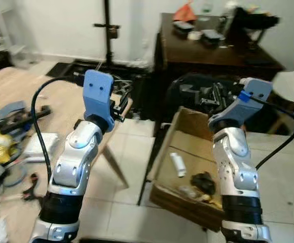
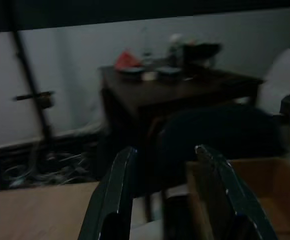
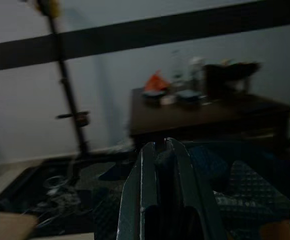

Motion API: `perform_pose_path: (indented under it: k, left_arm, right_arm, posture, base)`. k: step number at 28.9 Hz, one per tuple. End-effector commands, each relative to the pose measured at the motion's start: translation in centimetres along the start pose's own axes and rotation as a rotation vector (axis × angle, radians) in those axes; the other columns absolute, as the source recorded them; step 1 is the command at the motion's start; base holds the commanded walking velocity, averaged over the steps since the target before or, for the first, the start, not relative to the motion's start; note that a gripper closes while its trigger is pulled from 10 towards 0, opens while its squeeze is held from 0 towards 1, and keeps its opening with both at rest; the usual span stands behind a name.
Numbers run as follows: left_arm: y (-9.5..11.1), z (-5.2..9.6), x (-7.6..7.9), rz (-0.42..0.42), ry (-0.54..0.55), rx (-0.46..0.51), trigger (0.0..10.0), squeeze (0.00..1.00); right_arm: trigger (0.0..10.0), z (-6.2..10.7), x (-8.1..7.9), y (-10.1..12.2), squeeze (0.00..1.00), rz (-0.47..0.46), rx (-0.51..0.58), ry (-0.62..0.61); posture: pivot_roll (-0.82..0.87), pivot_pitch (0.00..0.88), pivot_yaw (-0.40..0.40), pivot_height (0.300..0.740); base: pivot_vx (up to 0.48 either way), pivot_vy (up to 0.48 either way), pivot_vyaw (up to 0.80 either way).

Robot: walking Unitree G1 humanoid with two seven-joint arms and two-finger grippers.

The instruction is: Picking trash to rubbish bin

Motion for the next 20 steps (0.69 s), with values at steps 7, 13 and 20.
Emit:
perform_pose_path:
  k: [7,13,20]
  left_arm:
    - [-0.41,0.26,0.38,0.004,-0.026,-0.012,10.0,0.0]
    - [-0.45,0.38,0.56,0.005,-0.039,-0.013,10.0,0.0]
    - [-0.5,0.45,0.67,0.004,-0.046,-0.016,10.0,0.0]
  right_arm:
    - [10.0,0.38,-0.21,-0.62,0.0,-0.011,-0.024,-0.002]
    - [10.0,0.46,-0.12,-0.73,0.0,-0.008,-0.03,-0.005]
    - [10.0,0.5,-0.03,-0.76,0.0,-0.005,-0.033,-0.009]
  posture:
    - [0.09,0.076,-0.013,0.74]
    - [0.09,0.076,-0.013,0.74]
    - [0.09,0.076,-0.013,0.74]
  base:
    - [0.0,0.0,-0.8]
    - [0.0,0.0,-0.8]
    - [0.0,0.0,-0.8]
Point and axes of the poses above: a point about 5 cm out from each wrist's last joint towards the gripper, its own z axis pointing back from the gripper into the wrist, its own y axis along the axis of the wrist's last joint, x = y × z, the point moved 1 cm from there along -z, pointing out of the wrist towards the gripper, and after that the axes turned 11 degrees about -z, right-handed, at the moved point
